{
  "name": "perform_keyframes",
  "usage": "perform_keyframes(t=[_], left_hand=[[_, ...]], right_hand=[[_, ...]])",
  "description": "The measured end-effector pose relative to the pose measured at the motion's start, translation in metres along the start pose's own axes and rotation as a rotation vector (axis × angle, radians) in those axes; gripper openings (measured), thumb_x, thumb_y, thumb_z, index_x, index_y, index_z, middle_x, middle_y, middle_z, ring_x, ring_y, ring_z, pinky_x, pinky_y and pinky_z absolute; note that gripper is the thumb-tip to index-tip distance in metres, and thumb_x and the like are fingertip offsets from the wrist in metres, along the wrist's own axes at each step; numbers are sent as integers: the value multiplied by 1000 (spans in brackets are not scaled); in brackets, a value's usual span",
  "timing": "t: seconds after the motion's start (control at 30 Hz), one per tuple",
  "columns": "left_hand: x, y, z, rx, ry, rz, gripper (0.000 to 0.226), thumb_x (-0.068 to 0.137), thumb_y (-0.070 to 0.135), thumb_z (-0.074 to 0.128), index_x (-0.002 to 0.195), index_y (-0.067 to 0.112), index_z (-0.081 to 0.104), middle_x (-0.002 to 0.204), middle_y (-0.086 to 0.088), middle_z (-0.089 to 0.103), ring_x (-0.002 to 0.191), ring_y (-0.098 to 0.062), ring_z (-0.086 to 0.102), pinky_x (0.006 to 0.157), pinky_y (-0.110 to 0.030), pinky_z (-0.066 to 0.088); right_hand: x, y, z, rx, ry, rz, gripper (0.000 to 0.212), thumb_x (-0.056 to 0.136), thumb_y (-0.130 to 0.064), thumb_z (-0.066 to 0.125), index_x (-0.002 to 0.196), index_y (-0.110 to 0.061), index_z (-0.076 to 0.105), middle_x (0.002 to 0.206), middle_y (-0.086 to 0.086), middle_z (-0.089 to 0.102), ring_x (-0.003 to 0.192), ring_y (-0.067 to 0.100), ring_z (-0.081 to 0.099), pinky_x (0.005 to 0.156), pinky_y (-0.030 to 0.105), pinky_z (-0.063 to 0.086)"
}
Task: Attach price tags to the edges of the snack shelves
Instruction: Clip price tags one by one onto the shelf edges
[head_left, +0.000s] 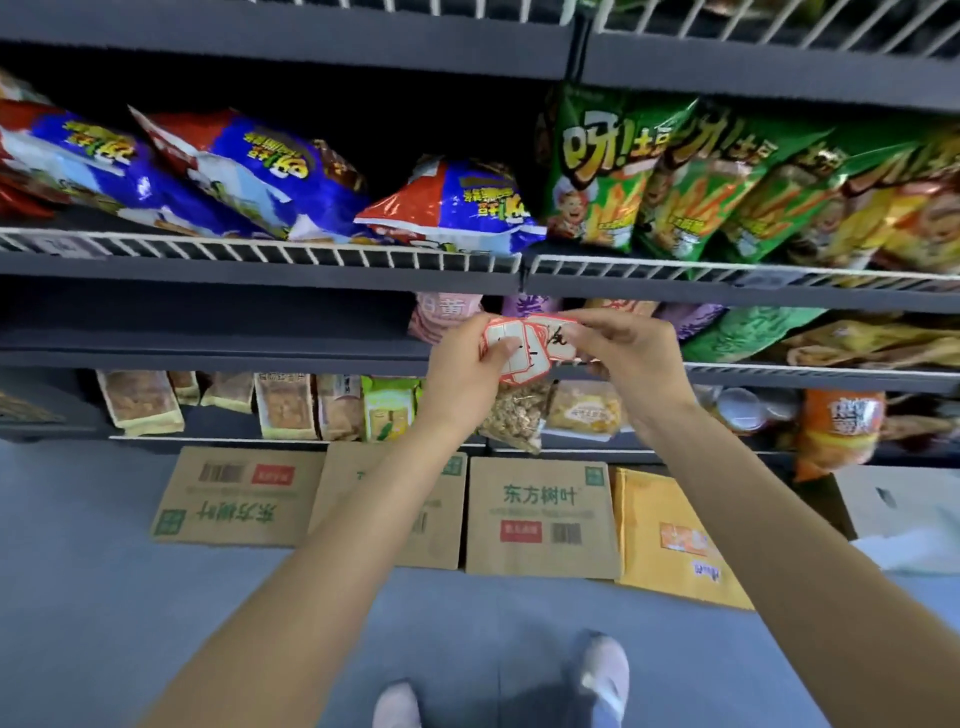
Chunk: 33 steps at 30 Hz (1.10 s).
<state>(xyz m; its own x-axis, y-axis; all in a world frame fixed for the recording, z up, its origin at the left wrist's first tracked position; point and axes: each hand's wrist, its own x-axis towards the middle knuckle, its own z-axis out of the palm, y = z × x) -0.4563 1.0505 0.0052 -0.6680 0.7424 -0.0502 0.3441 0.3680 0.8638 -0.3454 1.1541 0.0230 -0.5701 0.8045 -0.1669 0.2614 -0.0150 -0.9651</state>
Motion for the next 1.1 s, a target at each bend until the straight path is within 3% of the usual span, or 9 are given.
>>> perform_keyframes(t=[0.13,0.33,0.4,0.5,0.63,0.77,0.97,1.1], left_hand=[[22,29,62,-6,-1,-32,17,93,13,54,105,3,60,101,-8,63,92,-20,58,65,-18,34],[49,79,157,-38,-30,-82,27,92,12,55,117,4,58,116,-12,64,107,-23,59,83,-24,44],[57,93,184,-35,-62,-85,29,93,13,54,120,4,57,118,-12,62,111,-25,57,88,-28,44],[71,109,216,-5,-111,-79,35,93,13,53,127,7,52,127,-10,58,117,-23,53,87,-23,38],[88,124,243,37,-194,-90,53,93,15,55,142,10,35,145,-6,42,133,-20,39,102,-24,31],[97,135,260,90,-238,-96,60,94,17,52,147,13,23,150,-8,34,136,-23,36,103,-27,31],[102,141,271,136,-253,-117,63,95,19,52,148,9,19,150,-12,34,136,-25,36,105,-31,32],[101,138,271,66,-188,-123,59,93,16,55,145,10,28,147,-10,39,135,-24,38,106,-30,32]], right_hand=[[33,14,-70,-35,38,7,18,87,-6,63,75,-19,66,55,-9,65,50,3,56,51,17,46],[75,30,-161,-270,31,-66,7,91,-7,56,87,-12,59,71,6,69,63,8,66,55,15,49],[86,35,-189,-298,56,-92,5,91,-7,55,92,-10,59,74,7,70,66,9,68,61,21,53],[103,44,-223,-351,84,-108,7,91,-9,56,96,-9,61,73,4,70,71,12,69,72,35,57],[119,54,-250,-377,116,-90,5,91,-11,55,93,-12,60,68,-3,67,75,22,69,74,47,56],[132,59,-264,-453,162,-150,8,92,-9,55,89,-13,60,73,0,67,75,17,67,75,37,55],[144,65,-274,-484,209,-235,11,89,-7,56,90,-8,67,77,-1,63,74,11,60,59,1,39],[149,66,-272,-475,188,-270,11,90,-8,57,91,-9,67,77,-2,62,74,11,59,59,-2,38]])
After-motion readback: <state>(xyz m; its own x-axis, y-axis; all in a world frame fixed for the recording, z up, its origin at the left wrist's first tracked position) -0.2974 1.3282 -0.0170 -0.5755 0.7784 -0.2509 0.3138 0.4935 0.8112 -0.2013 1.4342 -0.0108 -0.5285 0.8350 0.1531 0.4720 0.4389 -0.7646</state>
